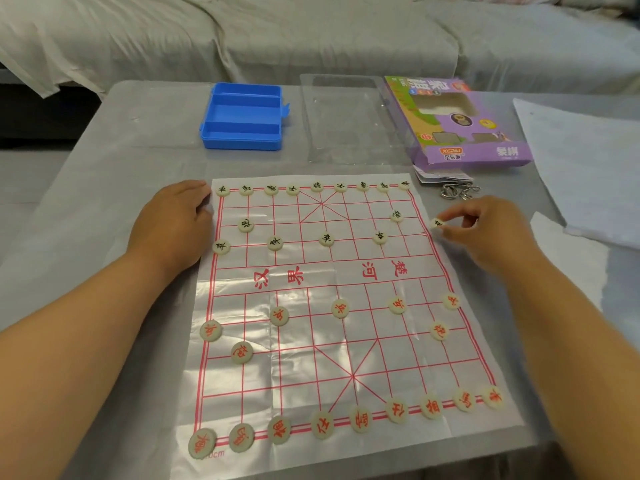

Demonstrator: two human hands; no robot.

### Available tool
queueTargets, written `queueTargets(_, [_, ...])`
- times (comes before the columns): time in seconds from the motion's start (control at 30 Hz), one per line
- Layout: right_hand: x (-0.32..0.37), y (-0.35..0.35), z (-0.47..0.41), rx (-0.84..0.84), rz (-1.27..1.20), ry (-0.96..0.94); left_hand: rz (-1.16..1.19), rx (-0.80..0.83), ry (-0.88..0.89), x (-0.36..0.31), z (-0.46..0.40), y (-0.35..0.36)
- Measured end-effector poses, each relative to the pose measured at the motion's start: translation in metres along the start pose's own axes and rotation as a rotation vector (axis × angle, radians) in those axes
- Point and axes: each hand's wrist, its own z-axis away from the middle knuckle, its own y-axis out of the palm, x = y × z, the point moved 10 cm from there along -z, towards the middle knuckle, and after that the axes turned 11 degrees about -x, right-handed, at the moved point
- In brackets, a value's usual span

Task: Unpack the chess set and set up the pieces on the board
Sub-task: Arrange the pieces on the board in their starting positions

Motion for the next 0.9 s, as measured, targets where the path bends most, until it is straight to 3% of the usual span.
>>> queueTargets(0.9, [0.004,0.019,0.007,0.024,0.039,-0.056,-0.02,-0.002,0.001,0.003,-0.001,0.002])
